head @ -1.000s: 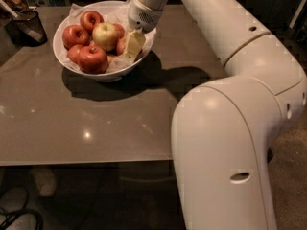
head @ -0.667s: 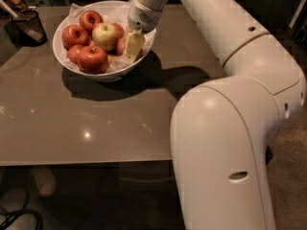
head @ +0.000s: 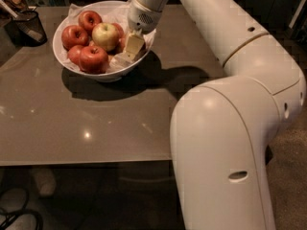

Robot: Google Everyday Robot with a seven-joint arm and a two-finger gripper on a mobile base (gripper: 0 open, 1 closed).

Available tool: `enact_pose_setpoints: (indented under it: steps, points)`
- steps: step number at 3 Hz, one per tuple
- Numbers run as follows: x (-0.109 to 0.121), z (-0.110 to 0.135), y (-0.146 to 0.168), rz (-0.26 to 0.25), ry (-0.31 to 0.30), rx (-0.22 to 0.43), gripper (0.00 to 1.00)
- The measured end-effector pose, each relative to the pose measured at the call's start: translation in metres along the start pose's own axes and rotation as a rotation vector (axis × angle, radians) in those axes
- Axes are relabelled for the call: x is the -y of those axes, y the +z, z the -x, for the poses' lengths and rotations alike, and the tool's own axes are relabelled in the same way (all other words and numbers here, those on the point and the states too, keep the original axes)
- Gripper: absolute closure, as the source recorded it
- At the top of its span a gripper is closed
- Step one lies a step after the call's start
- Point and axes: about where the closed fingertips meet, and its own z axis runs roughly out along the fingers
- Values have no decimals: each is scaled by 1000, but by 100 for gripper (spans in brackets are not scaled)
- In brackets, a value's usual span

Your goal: Pick apple from white bowl

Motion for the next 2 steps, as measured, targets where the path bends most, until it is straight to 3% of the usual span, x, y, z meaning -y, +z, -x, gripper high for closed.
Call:
enact_pose_setpoints:
  steps: [2]
  points:
    - [-13,28,-27,-48,-69,2,100]
